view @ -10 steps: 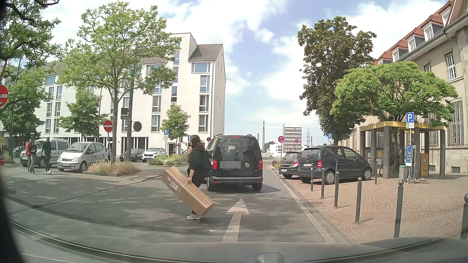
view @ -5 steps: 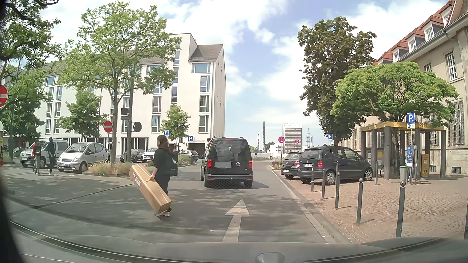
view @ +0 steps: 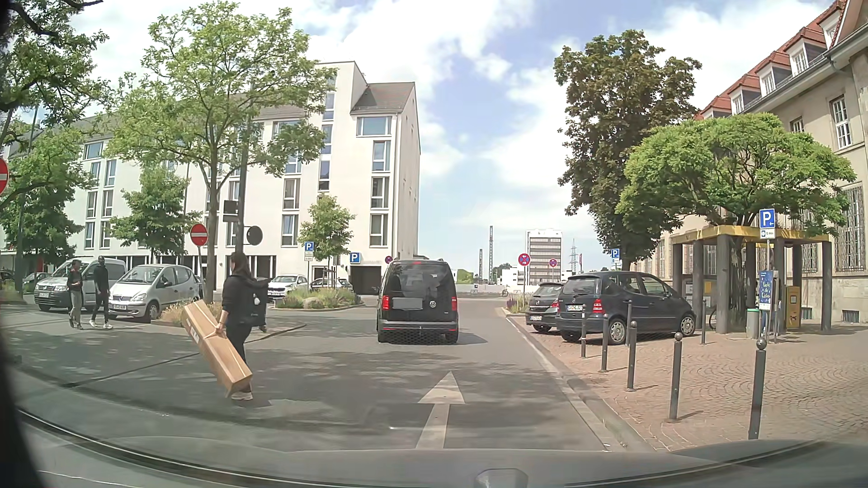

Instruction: Follow the waypoints while adhering to traffic rules and regulations

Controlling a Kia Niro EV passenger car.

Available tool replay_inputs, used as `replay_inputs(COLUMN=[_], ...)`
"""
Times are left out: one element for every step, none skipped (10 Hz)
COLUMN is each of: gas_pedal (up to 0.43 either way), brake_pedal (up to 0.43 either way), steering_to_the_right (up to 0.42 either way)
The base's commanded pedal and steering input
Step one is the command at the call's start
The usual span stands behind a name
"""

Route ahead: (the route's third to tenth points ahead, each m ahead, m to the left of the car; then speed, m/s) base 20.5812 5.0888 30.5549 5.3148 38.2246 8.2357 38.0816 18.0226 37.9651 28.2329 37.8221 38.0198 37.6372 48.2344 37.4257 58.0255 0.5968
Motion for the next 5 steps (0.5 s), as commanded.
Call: replay_inputs(gas_pedal=[0.138,0.15,0.169,0.189,0.189], brake_pedal=[0.024,0.03,0.03,0.03,0.03], steering_to_the_right=[-0.047,-0.042,-0.034,-0.028,-0.024])
